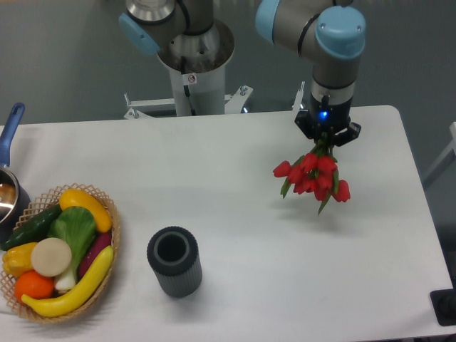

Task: Place the flowers on the table
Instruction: 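Lower the held red tulips onto the table with the gripper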

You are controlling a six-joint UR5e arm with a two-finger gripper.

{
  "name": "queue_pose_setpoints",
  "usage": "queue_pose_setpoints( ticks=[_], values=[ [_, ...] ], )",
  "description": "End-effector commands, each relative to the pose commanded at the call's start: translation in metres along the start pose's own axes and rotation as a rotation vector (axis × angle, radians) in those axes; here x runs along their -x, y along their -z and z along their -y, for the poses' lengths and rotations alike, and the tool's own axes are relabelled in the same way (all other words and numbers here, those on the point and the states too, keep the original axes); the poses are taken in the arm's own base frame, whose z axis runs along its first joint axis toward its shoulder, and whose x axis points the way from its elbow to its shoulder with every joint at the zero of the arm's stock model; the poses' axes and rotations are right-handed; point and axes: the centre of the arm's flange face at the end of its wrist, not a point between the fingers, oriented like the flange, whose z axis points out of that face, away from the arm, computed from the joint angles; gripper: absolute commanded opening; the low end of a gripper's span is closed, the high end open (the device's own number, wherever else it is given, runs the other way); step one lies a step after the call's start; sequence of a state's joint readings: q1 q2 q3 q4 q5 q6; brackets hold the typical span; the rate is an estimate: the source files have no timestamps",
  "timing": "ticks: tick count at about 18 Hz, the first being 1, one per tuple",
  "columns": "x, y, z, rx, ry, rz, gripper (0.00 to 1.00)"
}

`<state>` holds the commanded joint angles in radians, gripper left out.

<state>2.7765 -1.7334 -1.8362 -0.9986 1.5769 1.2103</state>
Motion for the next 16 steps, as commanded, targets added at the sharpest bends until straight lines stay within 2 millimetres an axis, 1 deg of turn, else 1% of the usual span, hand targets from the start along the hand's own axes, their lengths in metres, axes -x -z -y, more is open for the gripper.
queue_pose_setpoints(
  ticks=[3, 8, 11, 12, 14, 16],
  values=[
    [-0.003, -0.006, 0.006, 0.009, -0.014, -0.006, 0.12],
    [-0.005, -0.007, 0.01, 0.007, -0.001, -0.01, 0.12],
    [-0.004, -0.016, 0.013, 0.013, -0.005, -0.022, 0.12],
    [-0.003, -0.021, 0.015, 0.014, -0.008, -0.03, 0.12],
    [0.0, -0.029, 0.027, 0.017, -0.025, -0.039, 0.12],
    [0.007, -0.037, 0.04, 0.015, -0.029, -0.046, 0.12]
  ],
)
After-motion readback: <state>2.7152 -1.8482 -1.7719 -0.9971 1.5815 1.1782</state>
